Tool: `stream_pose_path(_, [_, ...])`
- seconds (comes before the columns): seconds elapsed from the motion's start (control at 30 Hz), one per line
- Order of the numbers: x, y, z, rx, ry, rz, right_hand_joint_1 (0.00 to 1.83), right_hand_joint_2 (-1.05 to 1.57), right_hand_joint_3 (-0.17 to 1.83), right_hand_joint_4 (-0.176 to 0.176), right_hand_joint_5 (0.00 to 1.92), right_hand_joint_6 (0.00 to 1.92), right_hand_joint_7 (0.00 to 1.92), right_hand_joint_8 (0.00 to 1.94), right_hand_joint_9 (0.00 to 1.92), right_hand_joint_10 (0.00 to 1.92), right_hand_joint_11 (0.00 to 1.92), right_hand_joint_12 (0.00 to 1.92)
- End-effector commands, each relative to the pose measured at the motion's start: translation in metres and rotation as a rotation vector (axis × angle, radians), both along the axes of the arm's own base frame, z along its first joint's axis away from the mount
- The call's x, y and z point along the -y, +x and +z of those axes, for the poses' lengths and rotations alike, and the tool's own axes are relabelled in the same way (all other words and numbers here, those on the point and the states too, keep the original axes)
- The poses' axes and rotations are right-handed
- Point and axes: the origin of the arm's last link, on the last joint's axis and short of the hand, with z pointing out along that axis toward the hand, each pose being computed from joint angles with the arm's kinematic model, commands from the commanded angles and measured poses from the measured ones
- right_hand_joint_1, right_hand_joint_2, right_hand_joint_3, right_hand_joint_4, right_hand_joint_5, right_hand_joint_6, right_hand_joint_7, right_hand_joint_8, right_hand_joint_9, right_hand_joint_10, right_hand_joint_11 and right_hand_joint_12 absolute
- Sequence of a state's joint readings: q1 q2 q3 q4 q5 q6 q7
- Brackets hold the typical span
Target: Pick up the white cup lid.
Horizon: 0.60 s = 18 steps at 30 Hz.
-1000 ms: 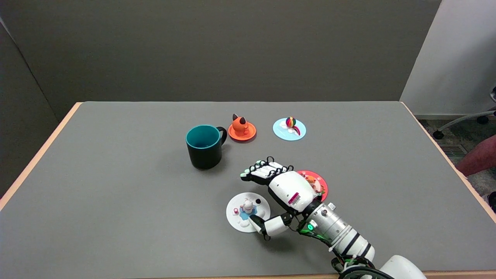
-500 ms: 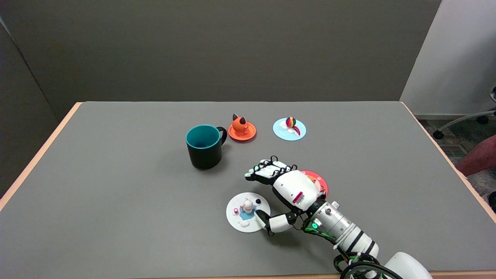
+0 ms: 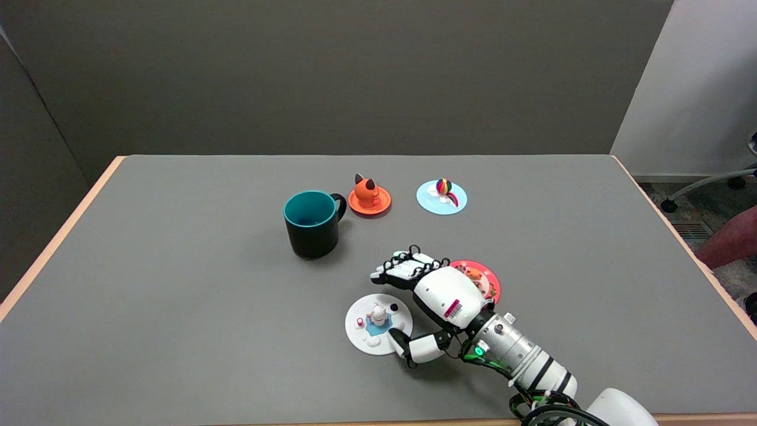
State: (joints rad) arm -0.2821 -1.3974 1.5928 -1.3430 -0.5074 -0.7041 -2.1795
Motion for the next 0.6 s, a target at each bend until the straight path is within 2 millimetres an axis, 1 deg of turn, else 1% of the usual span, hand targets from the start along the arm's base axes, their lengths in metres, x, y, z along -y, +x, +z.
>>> stream_pose_path(0.03, [-0.0042, 0.0031, -0.0134, 0.023, 0.005, -0.049, 0.97, 0.58, 0.97, -0.146, 0.56, 0.30, 0.48, 0.18, 0.41, 0.16, 0.27, 0.21])
stream_pose_path(0.17, [-0.0043, 0.0042, -0.0132, 0.024, 0.002, -0.060, 0.95, 0.63, 0.91, -0.100, 0.54, 0.49, 0.49, 0.19, 0.41, 0.16, 0.28, 0.20])
stream_pose_path(0.33, [-0.0034, 0.0050, -0.0124, 0.021, -0.003, -0.063, 0.94, 0.68, 0.86, -0.062, 0.49, 0.62, 0.47, 0.24, 0.42, 0.16, 0.28, 0.19])
stream_pose_path(0.43, [-0.0034, 0.0048, -0.0131, 0.022, -0.003, -0.064, 0.93, 0.72, 0.83, -0.041, 0.46, 0.68, 0.43, 0.29, 0.43, 0.16, 0.29, 0.18])
stream_pose_path(0.6, [-0.0003, 0.0062, -0.0139, 0.019, -0.005, -0.064, 0.93, 0.78, 0.78, -0.027, 0.41, 0.72, 0.35, 0.41, 0.43, 0.16, 0.30, 0.17])
